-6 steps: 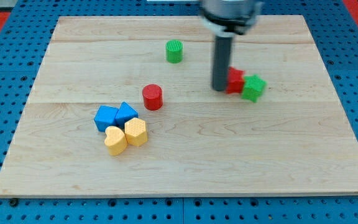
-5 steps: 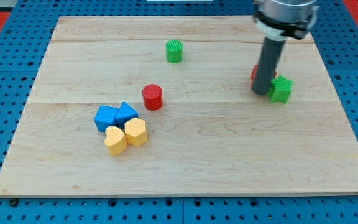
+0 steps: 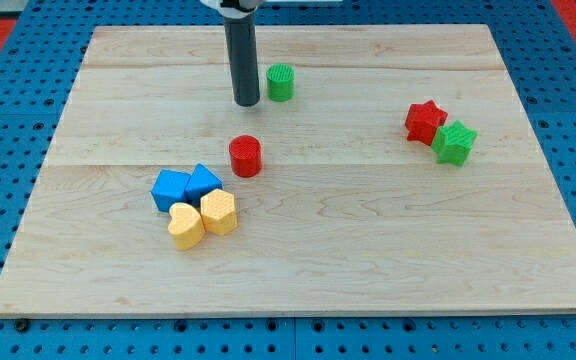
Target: Move the arm towards the left of the red circle
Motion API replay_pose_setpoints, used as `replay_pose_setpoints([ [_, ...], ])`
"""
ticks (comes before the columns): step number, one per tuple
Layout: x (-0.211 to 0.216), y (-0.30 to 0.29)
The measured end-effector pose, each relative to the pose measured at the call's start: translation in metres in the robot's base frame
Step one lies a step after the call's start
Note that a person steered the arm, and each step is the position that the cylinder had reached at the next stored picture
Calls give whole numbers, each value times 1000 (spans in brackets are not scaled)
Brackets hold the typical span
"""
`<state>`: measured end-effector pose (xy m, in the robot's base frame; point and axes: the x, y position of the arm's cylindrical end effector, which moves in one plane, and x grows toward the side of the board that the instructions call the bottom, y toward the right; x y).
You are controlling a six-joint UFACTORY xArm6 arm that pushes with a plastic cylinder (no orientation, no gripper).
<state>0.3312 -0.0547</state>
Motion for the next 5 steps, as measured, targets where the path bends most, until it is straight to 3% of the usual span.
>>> replay_pose_setpoints([
  [1,2,-18],
  [2,37,-76],
  [3,70,-93],
  [4,82,-43],
  [5,43,66],
])
